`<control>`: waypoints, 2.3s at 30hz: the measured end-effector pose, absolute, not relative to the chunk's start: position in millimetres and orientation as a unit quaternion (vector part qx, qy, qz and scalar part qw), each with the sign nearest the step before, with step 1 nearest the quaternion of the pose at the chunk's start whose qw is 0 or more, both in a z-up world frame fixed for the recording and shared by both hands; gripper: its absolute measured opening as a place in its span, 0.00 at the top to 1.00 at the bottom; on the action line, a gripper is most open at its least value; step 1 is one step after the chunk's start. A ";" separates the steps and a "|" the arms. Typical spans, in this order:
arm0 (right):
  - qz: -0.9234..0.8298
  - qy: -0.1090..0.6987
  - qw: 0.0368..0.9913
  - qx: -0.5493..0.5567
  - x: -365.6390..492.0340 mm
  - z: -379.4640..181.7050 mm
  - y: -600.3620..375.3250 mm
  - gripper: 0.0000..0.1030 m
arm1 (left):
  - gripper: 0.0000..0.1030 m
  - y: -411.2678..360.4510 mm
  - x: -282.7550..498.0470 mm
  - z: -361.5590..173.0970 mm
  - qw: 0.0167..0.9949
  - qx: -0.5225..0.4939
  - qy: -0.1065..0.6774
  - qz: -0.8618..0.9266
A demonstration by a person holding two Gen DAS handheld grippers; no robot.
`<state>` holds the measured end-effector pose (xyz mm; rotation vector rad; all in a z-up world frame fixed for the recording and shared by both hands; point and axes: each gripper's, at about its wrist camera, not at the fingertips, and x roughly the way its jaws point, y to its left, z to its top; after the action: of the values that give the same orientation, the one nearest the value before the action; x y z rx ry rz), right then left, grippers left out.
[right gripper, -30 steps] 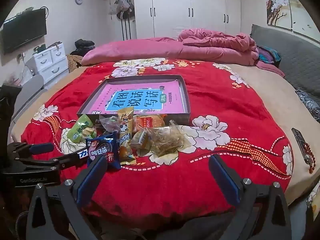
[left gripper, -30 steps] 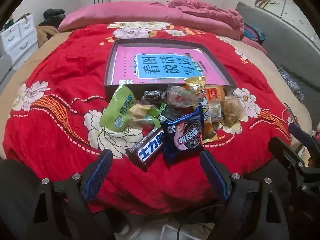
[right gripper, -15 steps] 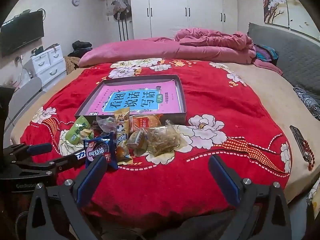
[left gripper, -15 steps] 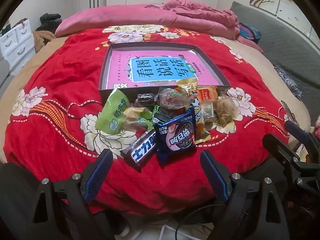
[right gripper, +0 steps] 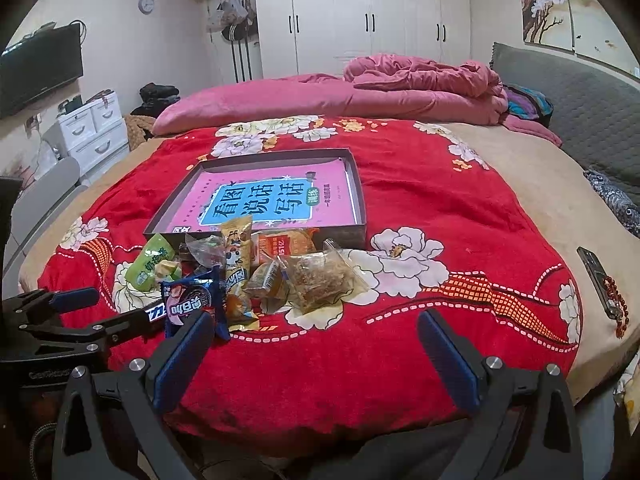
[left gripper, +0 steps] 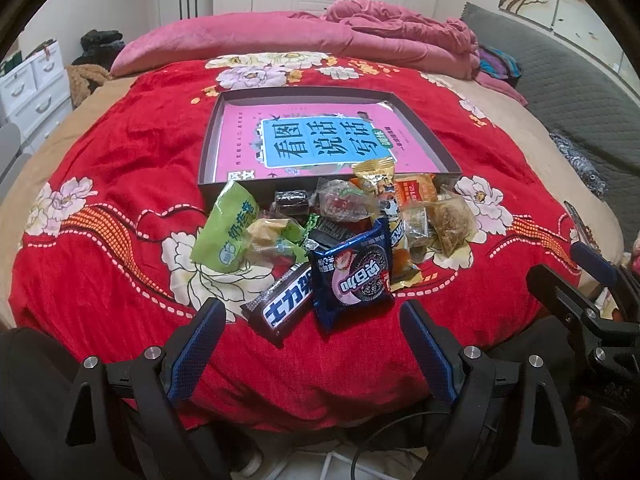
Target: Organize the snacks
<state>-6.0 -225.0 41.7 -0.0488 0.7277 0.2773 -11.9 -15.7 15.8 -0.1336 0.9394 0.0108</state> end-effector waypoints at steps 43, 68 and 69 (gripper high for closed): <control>0.117 0.372 0.921 0.001 15.4 27.9 -244.6 0.01 | 0.13 -27.5 16.4 -5.4 0.870 -0.087 0.485 -0.007; 0.174 0.402 0.895 -0.088 100.5 -24.5 -221.1 0.01 | 0.15 -38.3 56.9 -31.5 0.850 -0.106 0.513 0.057; 0.175 0.402 0.895 -0.088 101.8 -25.2 -220.6 0.01 | 0.15 -38.9 58.3 -31.7 0.850 -0.103 0.513 0.058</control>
<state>101.8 -220.7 -25.2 -0.1819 0.8331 0.3634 58.3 -38.9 -31.7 -0.2173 1.0796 0.1227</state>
